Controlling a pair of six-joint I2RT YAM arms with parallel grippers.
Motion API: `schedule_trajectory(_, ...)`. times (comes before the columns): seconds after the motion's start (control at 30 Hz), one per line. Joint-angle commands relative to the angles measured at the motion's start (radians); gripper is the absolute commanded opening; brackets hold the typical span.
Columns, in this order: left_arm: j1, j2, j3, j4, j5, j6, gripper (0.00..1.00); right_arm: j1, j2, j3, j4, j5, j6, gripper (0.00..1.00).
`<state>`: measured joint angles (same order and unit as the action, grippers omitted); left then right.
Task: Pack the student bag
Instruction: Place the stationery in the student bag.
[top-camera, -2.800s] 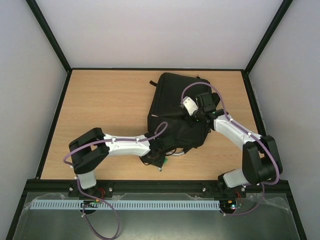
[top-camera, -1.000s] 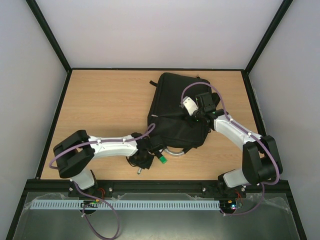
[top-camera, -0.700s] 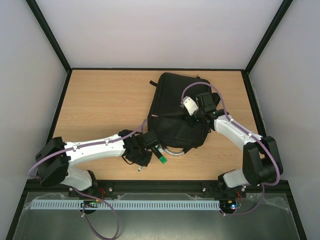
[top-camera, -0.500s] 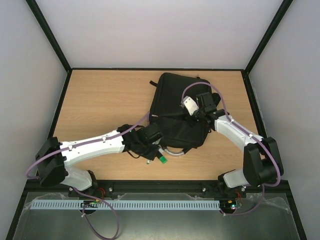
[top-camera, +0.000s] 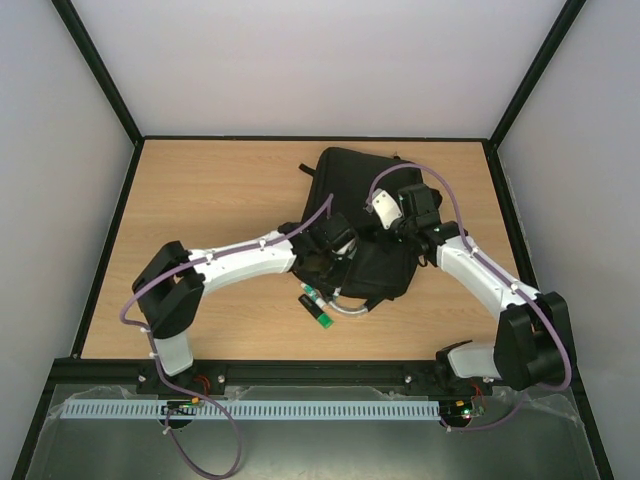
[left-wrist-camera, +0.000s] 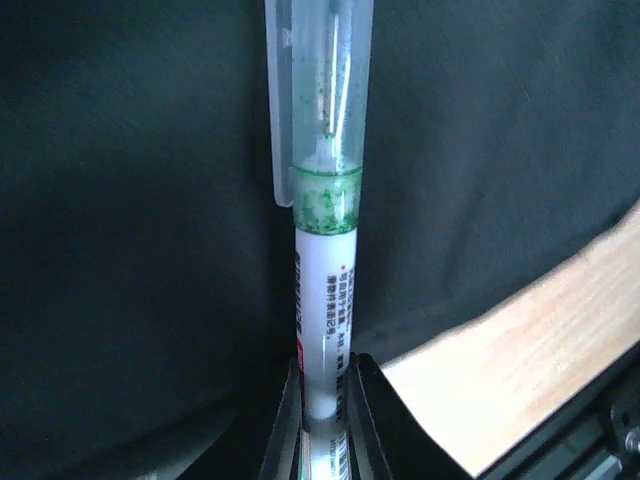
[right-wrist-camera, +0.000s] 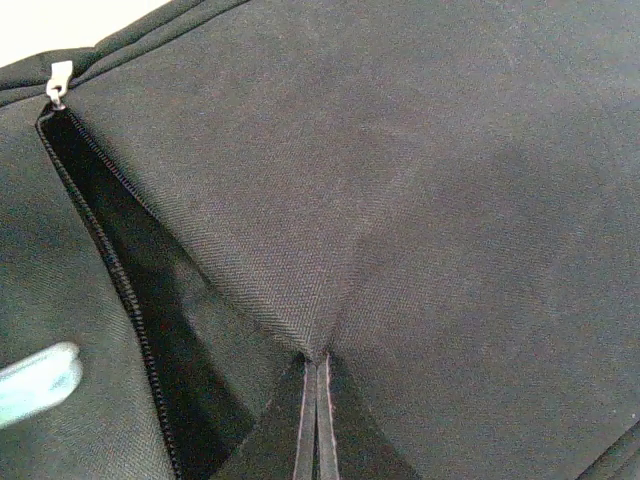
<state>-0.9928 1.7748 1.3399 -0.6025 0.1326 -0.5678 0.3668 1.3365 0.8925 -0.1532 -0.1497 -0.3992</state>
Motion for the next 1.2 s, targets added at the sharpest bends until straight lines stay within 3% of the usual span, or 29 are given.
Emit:
schedule_trajectory(0.0, 0.075, 0.053, 0.043, 0.078, 0.074, 0.009, 0.02, 0.007, -0.054, -0.012, -0.018, -0.043, 0.01, 0.01)
schedule_trajectory(0.43, 0.159, 0.215, 0.218, 0.081, 0.143, -0.04, 0.02, 0.006, -0.046, -0.018, -0.016, -0.049, -0.001, 0.01)
schedule_trajectory(0.83, 0.244, 0.195, 0.205, 0.081, 0.088, -0.202, 0.04, 0.006, -0.037, -0.018, -0.018, -0.053, -0.006, 0.01)
schedule_trajectory(1.0, 0.245, 0.183, 0.204, 0.099, 0.116, -0.205, 0.15, 0.007, -0.033, -0.018, -0.02, -0.052, -0.009, 0.01)
schedule_trajectory(1.17, 0.225, 0.127, 0.181, 0.051, 0.082, -0.177, 0.33, 0.006, -0.025, -0.017, -0.02, -0.054, -0.012, 0.01)
